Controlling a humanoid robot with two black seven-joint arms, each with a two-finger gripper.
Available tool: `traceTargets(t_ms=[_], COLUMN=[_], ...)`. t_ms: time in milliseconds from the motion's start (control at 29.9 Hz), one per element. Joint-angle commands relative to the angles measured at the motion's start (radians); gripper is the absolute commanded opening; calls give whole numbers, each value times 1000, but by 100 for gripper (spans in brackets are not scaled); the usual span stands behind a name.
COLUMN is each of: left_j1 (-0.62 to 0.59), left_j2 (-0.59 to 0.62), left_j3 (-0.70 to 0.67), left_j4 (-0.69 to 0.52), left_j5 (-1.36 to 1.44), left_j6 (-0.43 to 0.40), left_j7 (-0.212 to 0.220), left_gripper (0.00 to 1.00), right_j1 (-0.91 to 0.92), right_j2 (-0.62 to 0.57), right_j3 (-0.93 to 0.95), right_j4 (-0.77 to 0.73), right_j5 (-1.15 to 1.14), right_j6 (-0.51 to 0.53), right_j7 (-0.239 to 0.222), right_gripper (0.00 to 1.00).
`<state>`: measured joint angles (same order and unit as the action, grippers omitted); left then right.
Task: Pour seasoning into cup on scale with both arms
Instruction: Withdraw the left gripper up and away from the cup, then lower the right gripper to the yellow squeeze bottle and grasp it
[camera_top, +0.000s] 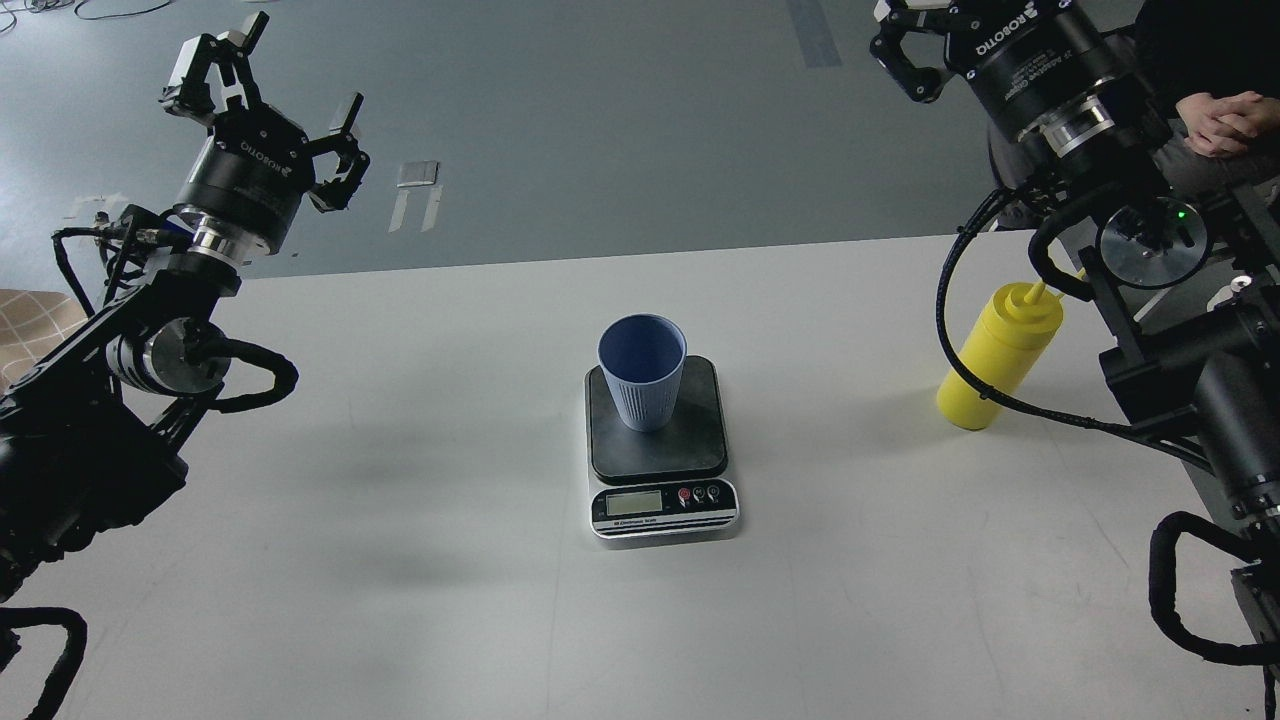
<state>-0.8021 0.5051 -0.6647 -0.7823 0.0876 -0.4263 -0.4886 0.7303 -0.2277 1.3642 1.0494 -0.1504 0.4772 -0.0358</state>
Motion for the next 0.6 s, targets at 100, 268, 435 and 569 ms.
traceTargets(t_ms=[100, 268, 435, 569], left_j1=[0, 0, 0, 0], left_j2=[6, 7, 10, 12], left_j3=[-1, 0, 2, 4], left_j4=[0, 0, 1, 1], left_j5=[1, 1, 1, 3], left_j6=[-2, -14, -19, -20], left_j7=[0, 0, 0, 0], left_gripper=[98, 98, 98, 98], right_j1=[-154, -362, -628, -765], right_j2=[-190, -298, -309, -277], right_j3=[9, 108, 225, 245], right_j4=[129, 268, 409, 448], right_j5=[236, 360, 457, 457], right_j6=[12, 12, 12, 12], right_j7=[-22, -39, -98, -96], right_gripper=[100, 100, 100, 100])
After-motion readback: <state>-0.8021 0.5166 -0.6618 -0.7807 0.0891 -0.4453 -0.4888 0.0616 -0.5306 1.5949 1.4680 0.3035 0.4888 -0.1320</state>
